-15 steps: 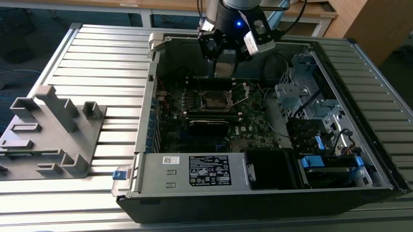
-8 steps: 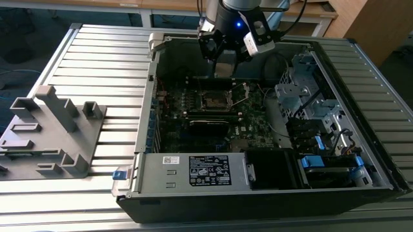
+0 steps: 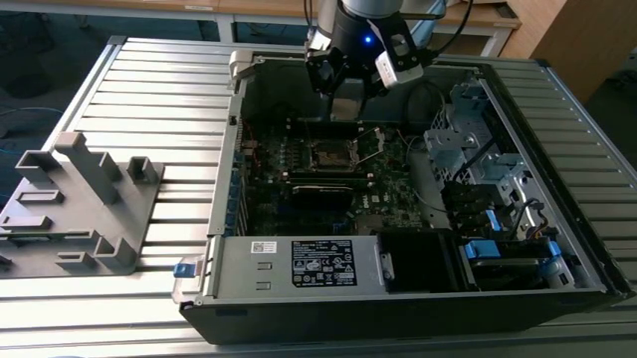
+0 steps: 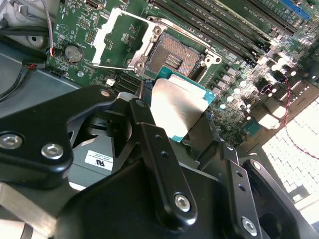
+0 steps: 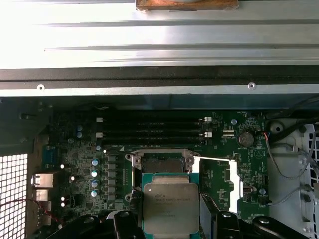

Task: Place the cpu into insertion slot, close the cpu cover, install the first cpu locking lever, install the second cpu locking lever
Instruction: 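Place the cpu into insertion slot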

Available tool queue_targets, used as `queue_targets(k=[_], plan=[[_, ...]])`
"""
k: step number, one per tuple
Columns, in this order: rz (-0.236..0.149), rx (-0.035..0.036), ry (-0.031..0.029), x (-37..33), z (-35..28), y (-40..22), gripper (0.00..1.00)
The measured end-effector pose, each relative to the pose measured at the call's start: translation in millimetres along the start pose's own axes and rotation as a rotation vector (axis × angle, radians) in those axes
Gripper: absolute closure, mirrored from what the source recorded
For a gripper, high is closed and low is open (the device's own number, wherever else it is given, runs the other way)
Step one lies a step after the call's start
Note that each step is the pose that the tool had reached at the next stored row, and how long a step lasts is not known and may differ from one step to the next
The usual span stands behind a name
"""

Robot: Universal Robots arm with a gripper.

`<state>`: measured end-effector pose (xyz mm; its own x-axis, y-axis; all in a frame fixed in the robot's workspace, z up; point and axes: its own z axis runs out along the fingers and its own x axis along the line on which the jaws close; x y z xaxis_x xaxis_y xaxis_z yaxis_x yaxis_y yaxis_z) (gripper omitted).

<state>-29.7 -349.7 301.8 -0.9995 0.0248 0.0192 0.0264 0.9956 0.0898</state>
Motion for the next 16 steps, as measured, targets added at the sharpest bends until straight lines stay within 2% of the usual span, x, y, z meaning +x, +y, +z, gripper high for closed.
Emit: queue_targets(k=[16], plan=[[0.0, 0.0003, 0.0002, 0.0, 1.9, -0.2, 0.46]])
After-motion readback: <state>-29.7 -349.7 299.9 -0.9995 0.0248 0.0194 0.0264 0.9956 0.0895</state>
